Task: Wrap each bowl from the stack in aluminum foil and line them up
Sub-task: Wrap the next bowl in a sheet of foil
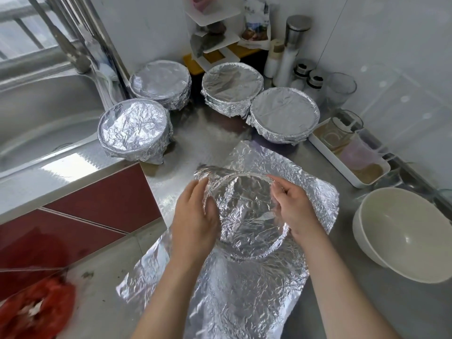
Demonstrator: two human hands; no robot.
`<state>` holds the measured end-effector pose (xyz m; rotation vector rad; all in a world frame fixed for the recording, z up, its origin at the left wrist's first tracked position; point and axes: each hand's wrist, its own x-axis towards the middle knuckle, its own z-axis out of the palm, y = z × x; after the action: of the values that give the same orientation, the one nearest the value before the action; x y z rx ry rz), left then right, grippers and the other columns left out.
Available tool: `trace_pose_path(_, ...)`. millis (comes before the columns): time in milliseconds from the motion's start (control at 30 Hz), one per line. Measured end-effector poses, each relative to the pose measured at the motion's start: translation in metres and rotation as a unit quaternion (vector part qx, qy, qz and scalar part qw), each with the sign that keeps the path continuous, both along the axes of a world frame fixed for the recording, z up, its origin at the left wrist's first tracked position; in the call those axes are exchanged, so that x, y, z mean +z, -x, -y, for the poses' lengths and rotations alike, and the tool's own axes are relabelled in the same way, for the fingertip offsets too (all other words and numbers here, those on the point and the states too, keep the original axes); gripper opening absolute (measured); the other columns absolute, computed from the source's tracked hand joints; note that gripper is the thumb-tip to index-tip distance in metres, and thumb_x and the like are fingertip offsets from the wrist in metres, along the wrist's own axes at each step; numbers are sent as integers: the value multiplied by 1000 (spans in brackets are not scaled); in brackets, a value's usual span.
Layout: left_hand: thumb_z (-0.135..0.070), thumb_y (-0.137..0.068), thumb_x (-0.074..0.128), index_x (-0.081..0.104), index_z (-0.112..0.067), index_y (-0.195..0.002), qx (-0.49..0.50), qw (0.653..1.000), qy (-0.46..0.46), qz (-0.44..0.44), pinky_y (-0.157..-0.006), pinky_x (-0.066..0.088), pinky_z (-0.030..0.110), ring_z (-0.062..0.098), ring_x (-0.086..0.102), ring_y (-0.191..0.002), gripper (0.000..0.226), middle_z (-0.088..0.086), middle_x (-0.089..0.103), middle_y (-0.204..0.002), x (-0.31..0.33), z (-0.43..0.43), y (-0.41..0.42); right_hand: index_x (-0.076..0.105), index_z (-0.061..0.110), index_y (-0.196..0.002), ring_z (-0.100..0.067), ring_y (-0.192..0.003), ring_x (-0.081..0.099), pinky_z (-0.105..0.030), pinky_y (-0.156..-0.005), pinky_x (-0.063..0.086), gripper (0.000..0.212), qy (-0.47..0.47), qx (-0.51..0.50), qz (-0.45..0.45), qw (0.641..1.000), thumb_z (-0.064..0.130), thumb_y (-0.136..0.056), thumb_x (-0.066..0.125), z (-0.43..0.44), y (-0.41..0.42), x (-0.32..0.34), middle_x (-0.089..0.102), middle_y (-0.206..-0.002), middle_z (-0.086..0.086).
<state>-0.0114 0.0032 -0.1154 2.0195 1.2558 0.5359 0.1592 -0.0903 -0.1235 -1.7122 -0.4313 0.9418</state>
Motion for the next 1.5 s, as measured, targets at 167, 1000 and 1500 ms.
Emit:
trace_pose_path(167, -39, -94, 40, 44, -36, -139, 64, 990, 81, 99, -95, 49, 55, 34, 61, -112, 45, 10, 63, -125, -7, 14, -4, 62, 33, -120, -6, -47, 31, -26, -43, 33, 28, -25, -103, -17, 994, 21, -102, 45, 9, 19, 6, 45, -53, 13)
trace_pose_path(1000, -17, -104, 41, 50, -17, -141, 67, 994, 65, 63, -76, 30, 12, 11, 55, -99, 39, 4, 65, -123, -12, 11, -27, 60, 5, -115, -5, -47, 31, -28, -50, 33, 31, -5, -203, -21, 979, 26, -104, 39, 14, 43, -5, 36, -52, 11)
trace_pose_path(1500, -10, -102, 39, 53, -19, -139, 83, 986, 112, 86, -65, 36, 3, -2, 56, -73, 41, 6, 69, -106, -8, 6, -21, 49, 21, -141, -39, -77, 53, -47, -74, 55, 38, 3, -137, 24, 990, 17, -104, 39, 14, 41, 16, 48, -77, 0)
